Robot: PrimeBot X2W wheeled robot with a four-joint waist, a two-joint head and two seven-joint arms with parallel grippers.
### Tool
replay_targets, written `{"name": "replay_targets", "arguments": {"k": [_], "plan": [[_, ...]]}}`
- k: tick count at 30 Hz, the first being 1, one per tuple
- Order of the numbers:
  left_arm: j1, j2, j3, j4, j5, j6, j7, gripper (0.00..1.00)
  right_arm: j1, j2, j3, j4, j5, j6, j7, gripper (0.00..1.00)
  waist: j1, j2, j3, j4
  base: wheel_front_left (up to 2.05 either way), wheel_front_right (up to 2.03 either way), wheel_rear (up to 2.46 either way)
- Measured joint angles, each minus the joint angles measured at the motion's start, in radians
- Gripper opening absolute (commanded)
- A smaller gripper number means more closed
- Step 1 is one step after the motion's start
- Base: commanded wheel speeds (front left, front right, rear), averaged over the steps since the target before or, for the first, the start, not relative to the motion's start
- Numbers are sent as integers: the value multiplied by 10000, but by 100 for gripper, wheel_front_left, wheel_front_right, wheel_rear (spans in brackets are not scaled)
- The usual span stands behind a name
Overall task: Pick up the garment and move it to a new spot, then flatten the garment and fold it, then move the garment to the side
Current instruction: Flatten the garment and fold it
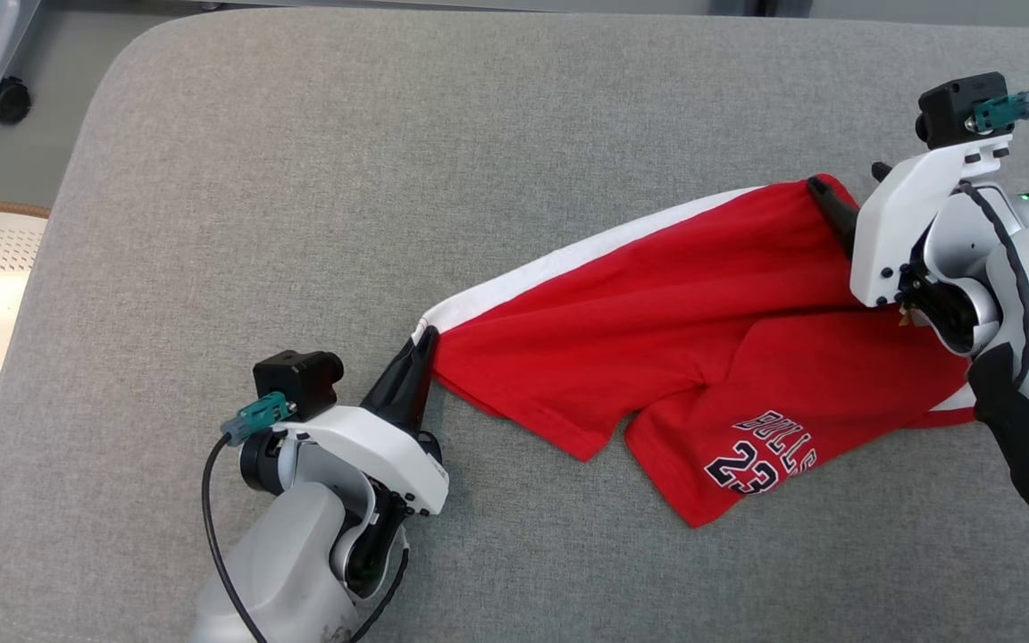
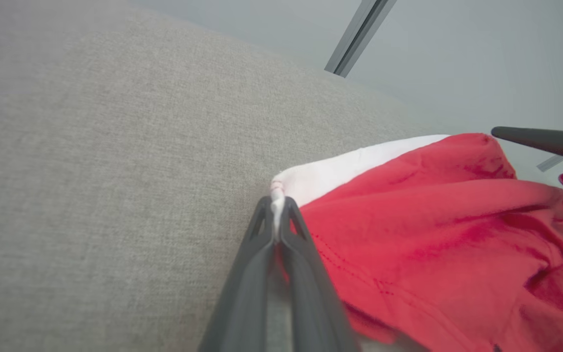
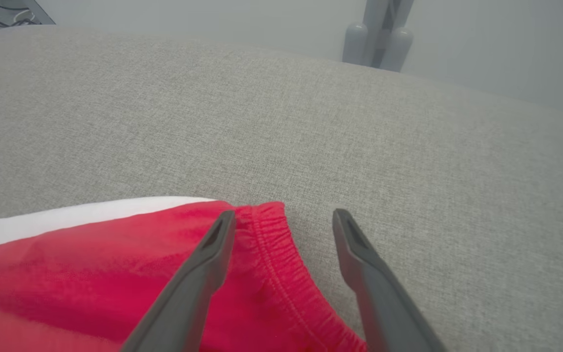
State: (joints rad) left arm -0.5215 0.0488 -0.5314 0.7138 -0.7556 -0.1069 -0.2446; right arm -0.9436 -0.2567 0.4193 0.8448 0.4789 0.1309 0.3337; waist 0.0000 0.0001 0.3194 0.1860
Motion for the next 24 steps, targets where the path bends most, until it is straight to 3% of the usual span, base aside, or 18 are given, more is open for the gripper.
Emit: {"name": "replay_targets", "arguments": {"k": [12, 24], "plan": [[-220, -2, -242, 211, -209, 21, -125, 0, -540, -207, 1007, 646, 834, 0, 462, 100, 0, 0, 223, 1, 0, 0, 0], [-378, -6, -414, 336, -451, 15, -153, 0, -1192, -31, 1350, 1227, 1636, 0, 673, 100, 0, 0, 233, 144, 0, 0, 0]]}}
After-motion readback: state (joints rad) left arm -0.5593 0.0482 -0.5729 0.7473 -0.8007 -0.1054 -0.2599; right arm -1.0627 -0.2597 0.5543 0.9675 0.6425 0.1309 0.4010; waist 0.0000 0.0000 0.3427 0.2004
